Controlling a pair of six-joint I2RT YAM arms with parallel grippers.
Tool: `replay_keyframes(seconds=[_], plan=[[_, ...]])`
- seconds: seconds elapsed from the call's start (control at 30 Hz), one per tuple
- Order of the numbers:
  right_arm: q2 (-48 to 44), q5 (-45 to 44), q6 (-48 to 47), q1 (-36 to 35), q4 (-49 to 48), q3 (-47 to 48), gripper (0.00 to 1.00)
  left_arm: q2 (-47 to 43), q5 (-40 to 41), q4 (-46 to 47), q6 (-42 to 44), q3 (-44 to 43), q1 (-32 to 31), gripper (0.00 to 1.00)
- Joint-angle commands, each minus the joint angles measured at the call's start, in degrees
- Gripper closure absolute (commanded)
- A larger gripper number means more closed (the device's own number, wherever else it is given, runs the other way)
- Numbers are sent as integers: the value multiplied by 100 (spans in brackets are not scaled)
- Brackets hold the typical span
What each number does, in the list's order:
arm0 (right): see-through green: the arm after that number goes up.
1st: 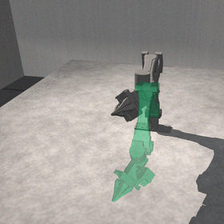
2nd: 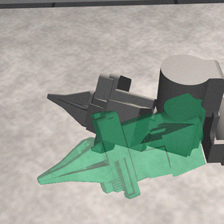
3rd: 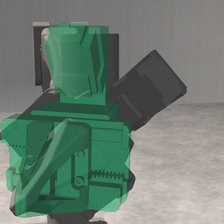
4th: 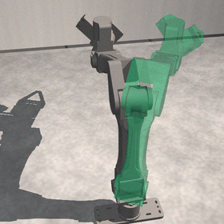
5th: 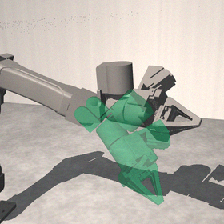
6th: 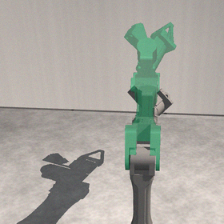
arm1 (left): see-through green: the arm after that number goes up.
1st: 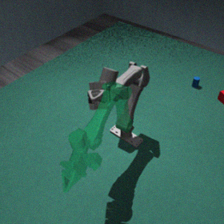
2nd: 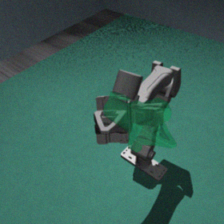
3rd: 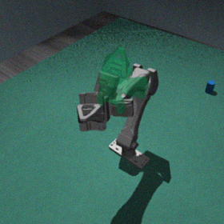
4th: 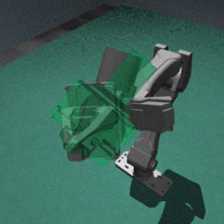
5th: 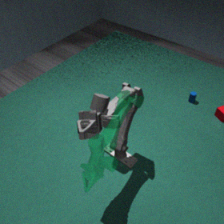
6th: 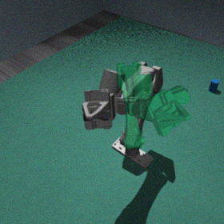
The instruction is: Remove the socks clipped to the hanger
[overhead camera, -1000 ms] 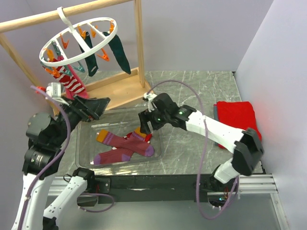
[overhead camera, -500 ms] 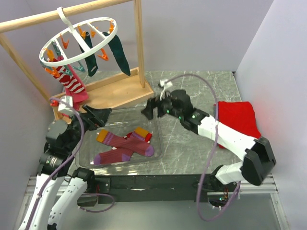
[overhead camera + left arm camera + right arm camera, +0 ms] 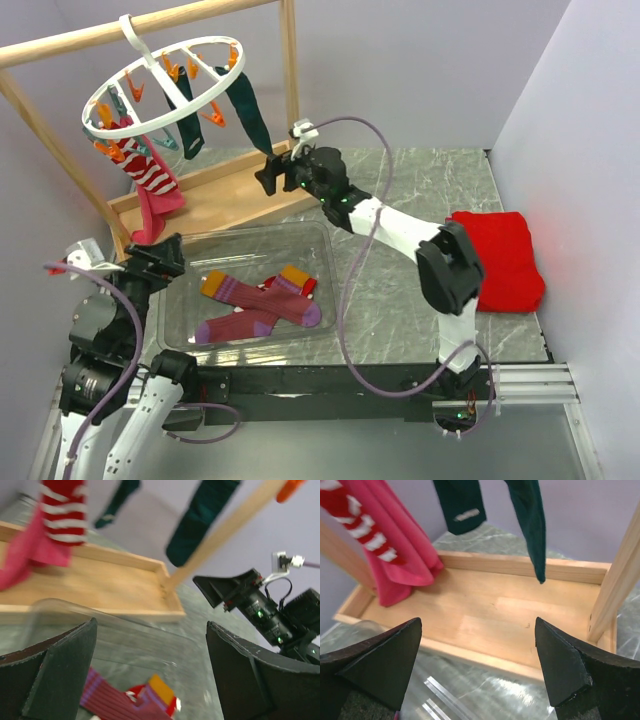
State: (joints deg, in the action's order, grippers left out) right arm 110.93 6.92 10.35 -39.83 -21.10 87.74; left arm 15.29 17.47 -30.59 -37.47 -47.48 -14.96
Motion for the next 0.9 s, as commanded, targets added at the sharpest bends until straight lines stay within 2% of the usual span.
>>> replay_keyframes(seconds=[0.0, 0.13, 0.27, 0.43, 0.6, 0.7, 0.73, 0.83, 0.87], plan=[[594, -209, 63, -7, -526, 655, 1, -167, 1152, -114, 460, -121, 20, 6], [1210, -234, 336, -68, -719, 1252, 2, -44, 1381, -202, 530, -340, 20, 5], [1702, -909, 336, -86, -808, 1683, 1, 105, 1399, -114, 680, -455, 20, 5], [2300, -1227, -445, -51, -483, 2570, 1, 203, 1294, -114, 575, -490, 20, 5], [2485, -1000, -744, 11, -912, 2625, 6, 220, 1197, 176, 601, -332, 20, 5], [2608, -719, -850, 19, -992, 2800, 34, 308, 1118, 185, 583, -314, 20, 5], [2626, -709, -859, 20, -992, 2827, 57, 343, 1100, 176, 566, -349, 20, 5], [2583, -323, -780, 2, -957, 2897, 88, 352, 1056, 88, 601, -428, 20, 5], [2434, -270, -710, 2, -940, 2845, 92, 343, 1021, 62, 601, -454, 20, 5]])
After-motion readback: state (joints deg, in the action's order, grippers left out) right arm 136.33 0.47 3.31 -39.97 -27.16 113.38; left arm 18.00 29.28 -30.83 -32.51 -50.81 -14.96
